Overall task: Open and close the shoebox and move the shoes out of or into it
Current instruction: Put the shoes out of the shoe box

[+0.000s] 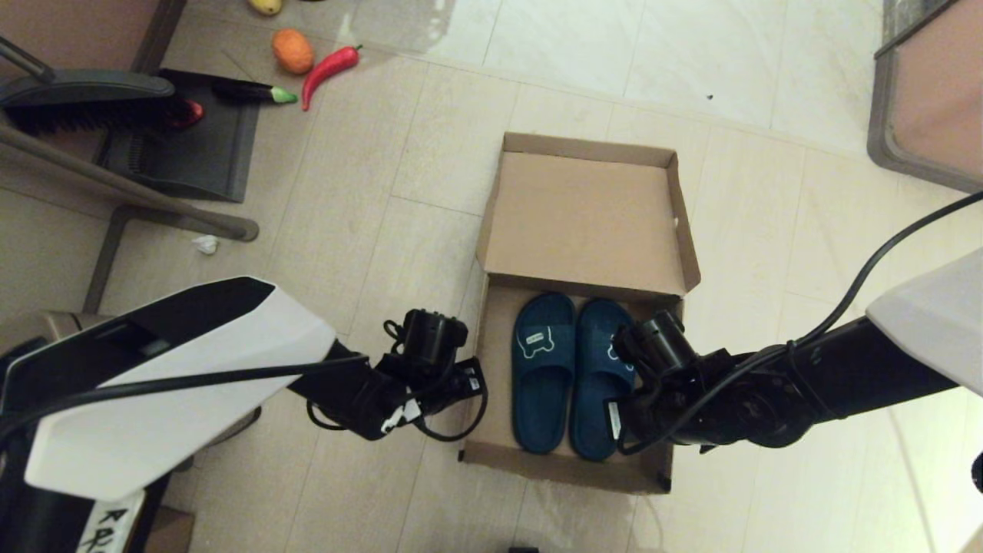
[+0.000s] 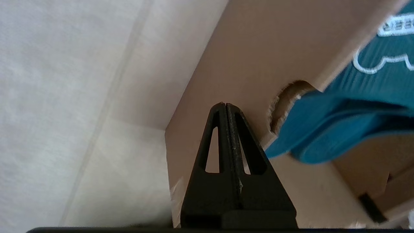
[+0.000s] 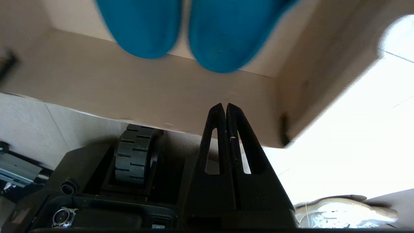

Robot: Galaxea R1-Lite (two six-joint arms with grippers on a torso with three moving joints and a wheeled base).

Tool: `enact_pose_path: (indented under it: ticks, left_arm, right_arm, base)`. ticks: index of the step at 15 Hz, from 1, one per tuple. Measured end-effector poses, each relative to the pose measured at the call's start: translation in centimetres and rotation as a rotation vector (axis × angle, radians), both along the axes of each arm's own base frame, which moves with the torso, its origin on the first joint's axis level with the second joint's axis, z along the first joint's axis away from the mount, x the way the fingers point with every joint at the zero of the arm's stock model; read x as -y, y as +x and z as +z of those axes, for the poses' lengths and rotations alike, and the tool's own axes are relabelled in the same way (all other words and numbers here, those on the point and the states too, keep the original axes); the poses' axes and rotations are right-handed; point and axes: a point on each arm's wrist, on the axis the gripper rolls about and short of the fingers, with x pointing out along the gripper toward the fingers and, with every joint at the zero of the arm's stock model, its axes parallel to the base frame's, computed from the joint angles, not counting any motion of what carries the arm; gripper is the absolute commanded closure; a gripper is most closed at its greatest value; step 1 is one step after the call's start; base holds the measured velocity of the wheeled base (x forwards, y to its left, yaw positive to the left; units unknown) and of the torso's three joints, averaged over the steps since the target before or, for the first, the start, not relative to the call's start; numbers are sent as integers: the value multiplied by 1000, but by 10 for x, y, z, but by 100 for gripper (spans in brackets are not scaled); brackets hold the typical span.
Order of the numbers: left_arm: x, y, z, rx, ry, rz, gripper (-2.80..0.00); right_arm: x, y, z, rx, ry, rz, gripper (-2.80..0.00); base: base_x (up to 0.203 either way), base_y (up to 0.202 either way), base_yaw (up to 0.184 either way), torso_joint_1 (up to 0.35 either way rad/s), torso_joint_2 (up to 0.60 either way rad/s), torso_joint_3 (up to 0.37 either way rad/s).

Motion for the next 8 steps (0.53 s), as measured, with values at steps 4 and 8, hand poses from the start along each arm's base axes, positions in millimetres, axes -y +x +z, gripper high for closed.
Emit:
enact_pose_path:
  ticks: [4, 8]
  left_arm:
    - [14, -15, -5, -29, -11, -9, 0]
    - [12, -25, -5, -39, 10, -2, 0]
  right_arm:
    - [5, -4, -4, -7, -5, -5, 0]
    - [8, -4, -15, 15, 8, -13, 0]
  base:
    - [0, 0, 0, 0, 0, 0]
    - [0, 0, 0, 0, 0, 0]
